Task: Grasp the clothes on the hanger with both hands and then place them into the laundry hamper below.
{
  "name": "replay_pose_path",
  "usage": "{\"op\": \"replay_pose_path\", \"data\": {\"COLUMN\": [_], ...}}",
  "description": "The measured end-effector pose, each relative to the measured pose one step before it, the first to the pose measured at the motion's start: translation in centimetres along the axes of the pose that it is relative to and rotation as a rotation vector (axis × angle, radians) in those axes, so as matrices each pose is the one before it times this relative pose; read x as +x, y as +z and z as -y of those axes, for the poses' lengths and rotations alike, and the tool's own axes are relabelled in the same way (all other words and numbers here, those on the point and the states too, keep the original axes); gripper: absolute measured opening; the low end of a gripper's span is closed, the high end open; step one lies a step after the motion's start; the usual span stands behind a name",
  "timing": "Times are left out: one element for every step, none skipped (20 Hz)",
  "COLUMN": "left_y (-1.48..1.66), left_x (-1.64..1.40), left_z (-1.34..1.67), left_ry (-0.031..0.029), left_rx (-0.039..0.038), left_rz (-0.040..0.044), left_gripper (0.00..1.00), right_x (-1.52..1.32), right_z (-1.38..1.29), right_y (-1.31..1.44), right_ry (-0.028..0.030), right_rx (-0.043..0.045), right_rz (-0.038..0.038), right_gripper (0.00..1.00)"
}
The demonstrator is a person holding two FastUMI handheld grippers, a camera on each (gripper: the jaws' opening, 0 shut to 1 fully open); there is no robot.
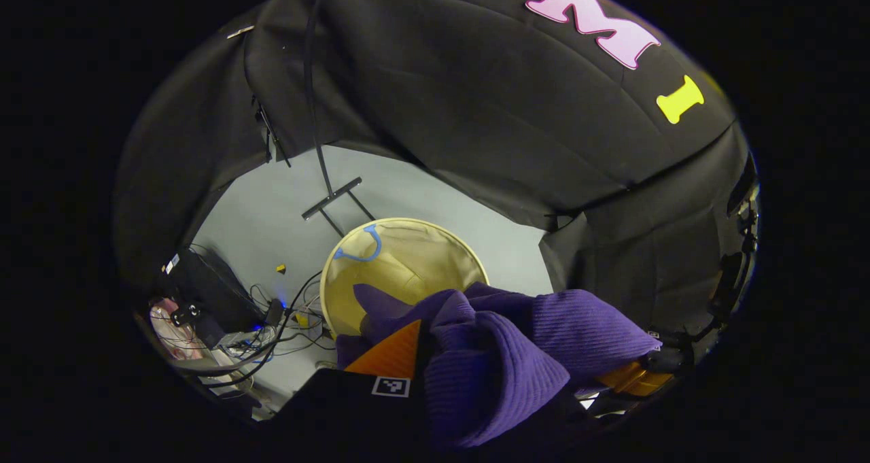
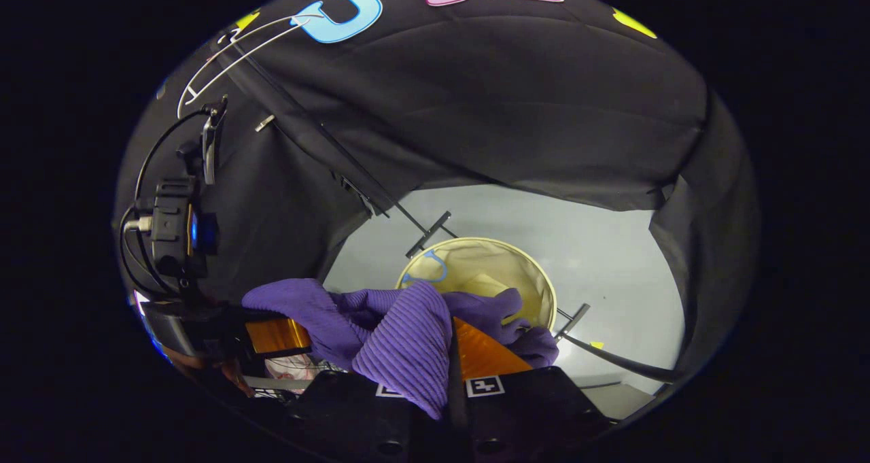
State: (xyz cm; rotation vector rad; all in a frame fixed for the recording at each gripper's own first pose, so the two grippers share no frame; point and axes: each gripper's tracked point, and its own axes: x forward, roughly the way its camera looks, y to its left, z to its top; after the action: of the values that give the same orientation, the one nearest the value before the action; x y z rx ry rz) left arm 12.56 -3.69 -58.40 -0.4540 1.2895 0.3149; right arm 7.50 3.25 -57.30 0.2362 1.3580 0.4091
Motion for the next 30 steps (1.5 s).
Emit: {"op": "replay_pose_path", "data": {"left_y": [0.047,0.066,0.113,0.075,-0.111,0.071,0.077,0.329,0.535,0.284,0.243,0.197,0.228,0.135,-0.167,0.056,0.108,0.125,0.025,0.287,0.065,0.361,0.285,0.219,0.351,0.554,0.557,0.645,0.603,0.524], "left_x": [-0.066,-0.063,-0.108,-0.051,-0.026,-0.447,0.214,0.380,0.436,-0.249,0.313,-0.193,-0.063,-0.071,-0.155,-0.033,0.044,-0.123,-0.077,-0.215,-0.237,-0.419,-0.254,-0.411,-0.482,-0.663,-0.712,-1.005,-1.271,-1.210], "left_z": [-0.008,-0.044,-0.059,-0.033,0.102,-0.166,-0.012,-0.273,-0.411,-0.532,-0.096,0.201,0.093,-0.106,-0.141,0.010,0.020,-0.057,-0.207,-0.150,-0.262,-0.031,-0.160,-0.154,-0.053,0.112,0.052,0.153,0.045,0.035], "left_ry": [0.00104,0.00182,0.00532,0.00350,-0.00017,-0.00129,-0.00527,0.00918,0.02345,0.02101,0.00209,-0.00690,-0.00239,0.00397,0.00195,-0.00091,-0.00067,-0.00021,0.00110,0.00063,-0.00416,-0.00301,-0.00118,-0.00330,-0.00676,-0.01009,-0.01322,-0.01192,-0.01327,-0.01149], "left_rx": [-0.00258,-0.00409,-0.00523,-0.00432,-0.00043,0.00405,0.00254,0.01596,0.02225,0.01740,0.00507,-0.00541,-0.00839,-0.00317,-0.00082,-0.00226,-0.00045,0.00140,0.00082,-0.00167,-0.00261,-0.00043,0.00734,0.01266,0.01445,0.01364,0.01455,0.01600,0.01785,0.01876], "left_rz": [-0.00153,0.00102,0.00050,-0.00015,-0.00463,-0.00414,0.00055,0.00897,0.01946,0.01857,0.00391,0.00151,0.00063,-0.00045,-0.00035,-0.00070,-0.00099,0.00306,0.00276,0.00762,0.00652,0.01047,0.01564,0.01835,0.02042,0.02849,0.03191,0.03229,0.03465,0.03238], "left_gripper": [0.13,0.12,0.13,0.14,0.15,0.17,0.37,0.58,0.79,0.99,0.95,0.95,0.95,0.95,0.95,0.95,0.92,0.95,0.96,0.95,0.95,0.95,0.95,0.92,0.96,0.96,0.96,0.95,0.95,0.95], "right_x": [-0.020,-0.025,-0.066,0.055,-0.073,0.434,-0.353,0.276,-0.720,0.583,0.291,-0.105,0.013,-0.086,0.031,-0.089,-0.090,-0.024,-0.029,-0.147,-0.101,-0.276,-0.361,-0.330,-0.430,-0.377,-0.603,-0.822,-0.833,-0.883], "right_z": [0.010,0.114,0.034,0.073,0.184,0.131,0.153,0.118,0.152,0.154,0.110,0.045,0.173,0.183,0.169,0.000,-0.036,-0.057,-0.098,-0.181,-0.111,-0.071,-0.179,-0.054,-0.092,-0.211,-0.420,-0.536,-0.587,-0.547], "right_y": [-0.034,-0.034,0.056,0.078,0.093,-0.169,-0.105,-0.318,0.914,0.087,-0.039,0.113,-0.025,0.052,0.082,0.253,0.342,0.094,0.156,0.297,0.274,0.273,0.176,-0.073,0.022,0.314,0.282,0.369,0.376,0.404], "right_ry": [-0.00076,-0.00164,-0.00086,0.00214,-0.00556,-0.00507,-0.00705,-0.01920,-0.02612,0.00153,0.00435,0.00123,-0.00218,-0.00494,-0.00257,0.00167,0.00179,-0.00077,0.00232,0.00345,-0.00079,-0.00221,0.00091,-0.00126,-0.00478,-0.00500,-0.00206,0.00178,0.00080,-0.00390], "right_rx": [-0.00519,-0.00612,-0.01097,-0.00839,-0.00834,-0.01019,-0.01538,-0.02037,-0.02449,-0.00406,0.00979,0.00899,0.00110,-0.00168,0.00344,0.00683,0.00780,0.00847,0.00661,0.00379,0.00387,0.00332,0.00267,0.00083,0.00174,0.00278,0.00503,0.00505,0.00299,-0.00052], "right_rz": [-0.00174,-0.00033,-0.00088,0.00178,0.00121,-0.00641,-0.00279,-0.00154,0.00708,0.00253,-0.00211,-0.00053,0.00049,0.00062,0.00339,0.00357,0.00432,0.00426,0.00649,0.00887,0.00990,0.01085,0.01050,0.00774,0.01093,0.01525,0.01755,0.02092,0.02587,0.02845], "right_gripper": [0.18,0.18,0.18,0.18,0.18,0.27,0.45,0.64,0.82,1.00,0.99,0.99,0.99,0.99,0.99,0.99,0.99,0.99,0.99,1.00,1.00,0.99,0.99,0.99,0.99,0.99,0.99,0.99,0.99,0.99]}}
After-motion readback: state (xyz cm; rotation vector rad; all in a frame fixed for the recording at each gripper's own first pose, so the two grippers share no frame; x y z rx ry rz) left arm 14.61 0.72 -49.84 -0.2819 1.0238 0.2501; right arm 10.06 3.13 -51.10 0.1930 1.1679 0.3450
